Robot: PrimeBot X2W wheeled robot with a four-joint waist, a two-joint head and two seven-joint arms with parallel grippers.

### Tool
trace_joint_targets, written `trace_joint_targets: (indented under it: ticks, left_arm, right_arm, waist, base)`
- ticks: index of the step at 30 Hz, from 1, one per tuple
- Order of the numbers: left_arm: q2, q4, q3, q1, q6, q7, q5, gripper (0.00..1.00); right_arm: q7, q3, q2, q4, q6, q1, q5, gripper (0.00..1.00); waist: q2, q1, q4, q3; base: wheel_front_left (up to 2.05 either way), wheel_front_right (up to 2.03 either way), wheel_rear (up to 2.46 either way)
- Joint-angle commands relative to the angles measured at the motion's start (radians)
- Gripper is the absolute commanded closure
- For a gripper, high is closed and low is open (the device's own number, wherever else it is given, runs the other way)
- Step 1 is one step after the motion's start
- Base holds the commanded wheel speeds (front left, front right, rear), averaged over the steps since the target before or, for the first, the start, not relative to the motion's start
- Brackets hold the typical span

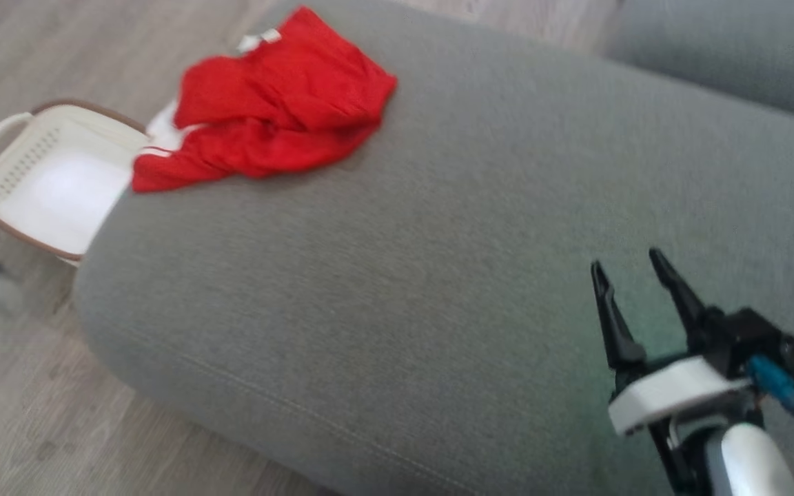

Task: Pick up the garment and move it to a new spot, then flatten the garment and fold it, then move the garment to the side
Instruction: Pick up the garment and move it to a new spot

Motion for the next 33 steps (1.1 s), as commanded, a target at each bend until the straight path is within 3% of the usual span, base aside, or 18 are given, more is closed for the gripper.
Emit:
trace_joint_targets:
  ticks: [1, 3, 8, 15, 21, 31, 32, 33]
  left_arm:
    - [0.066, 0.027, 0.067, -0.139, -0.024, 0.03, -0.019, 0.0]
    - [0.078, 0.062, 0.073, -0.192, -0.034, 0.043, -0.023, 0.0]
    - [0.074, 0.3, 0.038, -0.416, -0.091, 0.153, -0.054, 0.0]
    - [-0.029, 0.595, -0.046, -0.551, -0.164, 0.287, -0.102, 0.0]
    - [-0.126, 0.781, -0.087, -0.606, -0.233, 0.315, -0.134, 0.0]
    - [-0.197, 1.027, -0.118, -0.675, -0.314, 0.413, -0.171, 0.0]
    - [-0.201, 1.043, -0.119, -0.68, -0.323, 0.422, -0.174, 0.13]
    - [-0.203, 1.057, -0.12, -0.684, -0.33, 0.423, -0.176, 0.55]
  right_arm:
    - [0.026, 0.02, -0.006, -0.072, 0.007, -0.066, -0.028, 0.0]
    - [0.039, 0.021, -0.006, -0.093, 0.007, -0.075, -0.04, 0.0]
    - [0.103, 0.029, -0.006, -0.185, 0.007, -0.11, -0.096, 0.0]
    - [0.168, 0.028, -0.006, -0.289, 0.007, -0.109, -0.148, 0.0]
    - [0.194, 0.005, -0.006, -0.354, 0.007, -0.104, -0.184, 0.0]
    - [0.2, 0.0, -0.007, -0.388, 0.007, -0.101, -0.199, 0.0]
    - [0.199, 0.001, -0.007, -0.385, 0.007, -0.102, -0.197, 0.0]
    - [0.197, 0.002, -0.007, -0.383, 0.007, -0.104, -0.195, 0.0]
  waist:
    - [-0.0001, -0.0001, -0.069, 0.092]
    - [-0.0001, -0.0001, -0.084, 0.112]
    - [-0.0001, -0.0001, -0.152, 0.198]
    - [-0.0001, -0.0001, -0.213, 0.316]
    - [-0.0001, -0.0001, -0.225, 0.399]
    - [-0.0001, -0.0001, -0.225, 0.445]
    - [-0.0001, -0.0001, -0.225, 0.442]
    - [-0.0001, -0.0001, -0.225, 0.437]
  base:
    - [0.0, 0.0, 0.0]
    - [0.0, 0.0, 0.0]
    - [0.0, 0.0, 0.0]
    - [0.0, 0.0, 0.0]
    - [0.0, 0.0, 0.0]
    - [0.0, 0.0, 0.0]
    - [0.0, 0.0, 0.0]
    - [0.0, 0.0, 0.0]
